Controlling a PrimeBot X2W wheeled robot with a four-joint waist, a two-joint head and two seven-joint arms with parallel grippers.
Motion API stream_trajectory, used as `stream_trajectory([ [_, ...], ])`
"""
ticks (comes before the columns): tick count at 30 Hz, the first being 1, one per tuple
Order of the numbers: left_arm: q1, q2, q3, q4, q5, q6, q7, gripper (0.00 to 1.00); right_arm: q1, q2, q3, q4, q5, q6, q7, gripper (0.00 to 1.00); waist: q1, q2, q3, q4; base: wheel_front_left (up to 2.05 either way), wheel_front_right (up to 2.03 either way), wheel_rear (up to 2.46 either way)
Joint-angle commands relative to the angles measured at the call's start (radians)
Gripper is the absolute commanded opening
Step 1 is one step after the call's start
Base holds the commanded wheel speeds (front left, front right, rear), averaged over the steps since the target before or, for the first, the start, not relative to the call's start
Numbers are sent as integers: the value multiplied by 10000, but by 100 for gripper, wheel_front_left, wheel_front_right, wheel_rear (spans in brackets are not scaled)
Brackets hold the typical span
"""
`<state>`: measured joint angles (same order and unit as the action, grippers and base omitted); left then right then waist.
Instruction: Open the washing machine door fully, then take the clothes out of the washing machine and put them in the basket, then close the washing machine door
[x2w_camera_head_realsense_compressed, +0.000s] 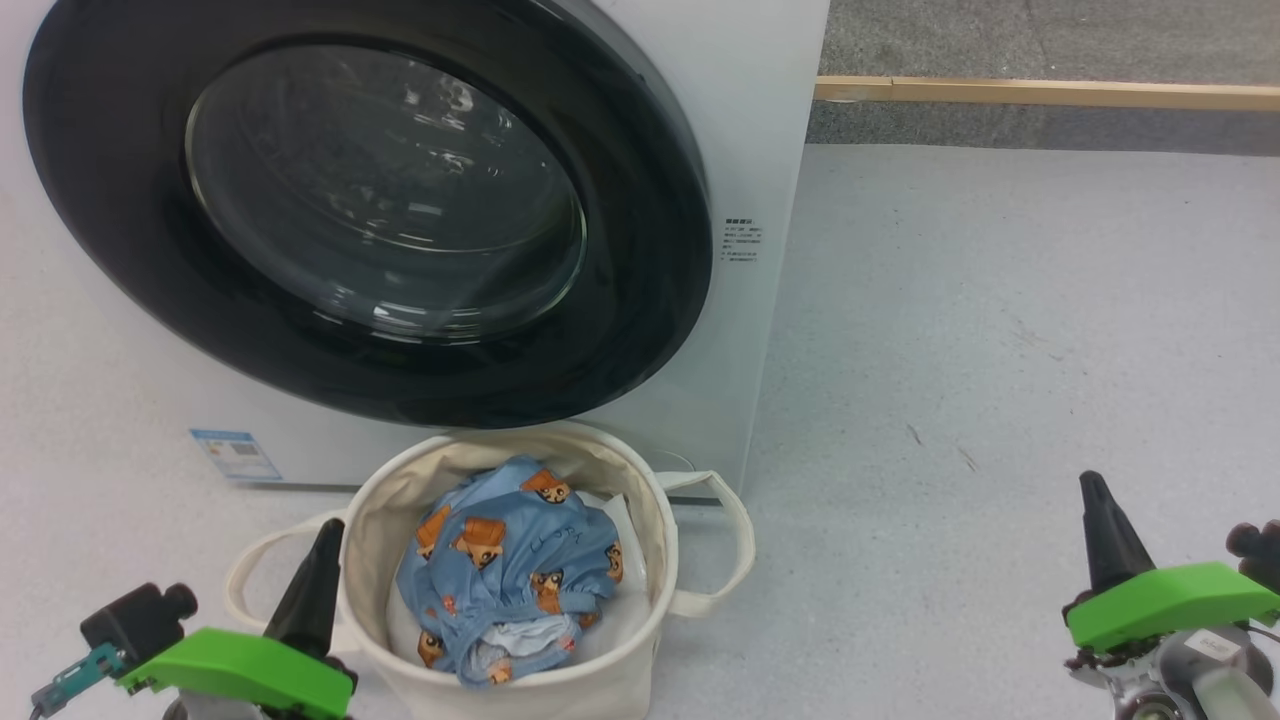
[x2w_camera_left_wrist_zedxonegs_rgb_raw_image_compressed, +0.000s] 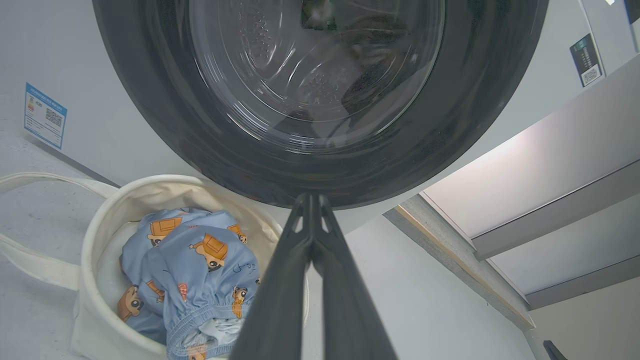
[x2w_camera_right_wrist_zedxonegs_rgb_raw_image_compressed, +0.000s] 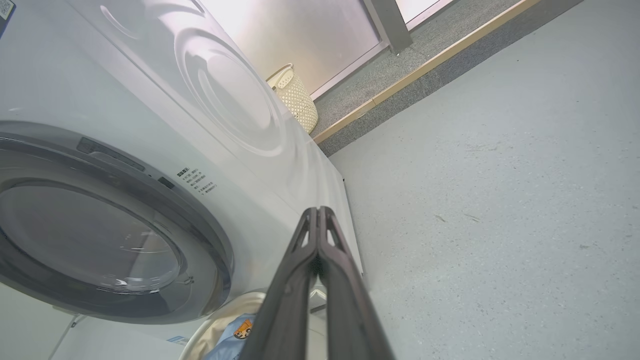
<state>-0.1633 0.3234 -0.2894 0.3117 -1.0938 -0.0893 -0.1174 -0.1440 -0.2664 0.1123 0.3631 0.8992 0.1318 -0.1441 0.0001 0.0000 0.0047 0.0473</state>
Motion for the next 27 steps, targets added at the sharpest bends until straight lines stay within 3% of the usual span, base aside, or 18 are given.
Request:
stream_trajectory([
  [1,-248,106,353,-357,-142,-57,56,0,-272,-106,-120,-367,191,-3,60,0,-1,0,0,-5,0,0,0],
  [27,-2,-690,1381,-453,-1696,-164,671,0,-84,571,-762,-611,2250,-6,813,0,-1,0,-5,-145,0,0,0],
])
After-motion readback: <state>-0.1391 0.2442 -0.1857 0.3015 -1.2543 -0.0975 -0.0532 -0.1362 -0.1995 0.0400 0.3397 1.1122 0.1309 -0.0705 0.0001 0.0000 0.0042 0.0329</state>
